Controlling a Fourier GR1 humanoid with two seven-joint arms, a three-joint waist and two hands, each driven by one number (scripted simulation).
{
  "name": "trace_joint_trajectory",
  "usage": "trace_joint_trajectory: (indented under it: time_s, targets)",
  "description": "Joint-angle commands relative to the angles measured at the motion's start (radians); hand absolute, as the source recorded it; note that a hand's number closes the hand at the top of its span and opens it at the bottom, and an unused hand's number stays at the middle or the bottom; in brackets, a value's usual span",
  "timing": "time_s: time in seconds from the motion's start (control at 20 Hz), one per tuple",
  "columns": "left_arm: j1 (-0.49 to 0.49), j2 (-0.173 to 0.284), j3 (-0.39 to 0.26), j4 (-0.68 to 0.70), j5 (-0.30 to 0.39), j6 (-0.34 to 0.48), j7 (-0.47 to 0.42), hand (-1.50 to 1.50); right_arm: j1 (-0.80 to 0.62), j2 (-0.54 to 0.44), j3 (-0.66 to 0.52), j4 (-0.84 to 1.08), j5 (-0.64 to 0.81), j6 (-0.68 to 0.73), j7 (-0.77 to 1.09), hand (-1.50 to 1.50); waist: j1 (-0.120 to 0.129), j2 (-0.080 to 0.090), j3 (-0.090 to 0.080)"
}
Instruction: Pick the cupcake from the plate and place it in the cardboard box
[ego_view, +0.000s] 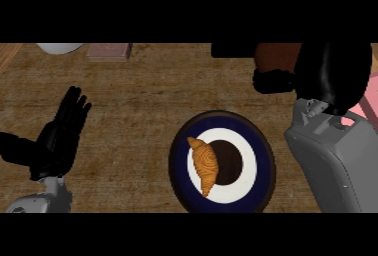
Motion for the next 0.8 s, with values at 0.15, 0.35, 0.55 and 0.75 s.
trace_joint_trajectory:
  time_s: [0.15,0.35,0.55,0.75]
  targets:
    - [-0.068,0.01,0.009,0.03,0.0,0.005,0.026,0.0,0.059,-0.144,-0.133,0.078,0.008,0.009,-0.097,1.5,0.002,0.003,0.0]
    - [-0.016,0.0,0.01,0.023,-0.003,-0.003,-0.023,0.0,0.126,-0.191,-0.166,0.163,0.006,-0.058,-0.212,1.5,0.005,0.003,0.0]
    - [-0.02,-0.017,-0.002,0.045,-0.031,0.027,-0.018,0.0,0.167,-0.205,-0.189,0.256,-0.005,-0.087,-0.279,1.5,0.006,0.003,0.0]
    - [-0.013,0.002,0.009,-0.025,0.012,-0.003,0.021,0.0,0.208,-0.279,-0.192,0.39,-0.054,0.121,-0.314,1.5,0.01,0.004,0.0]
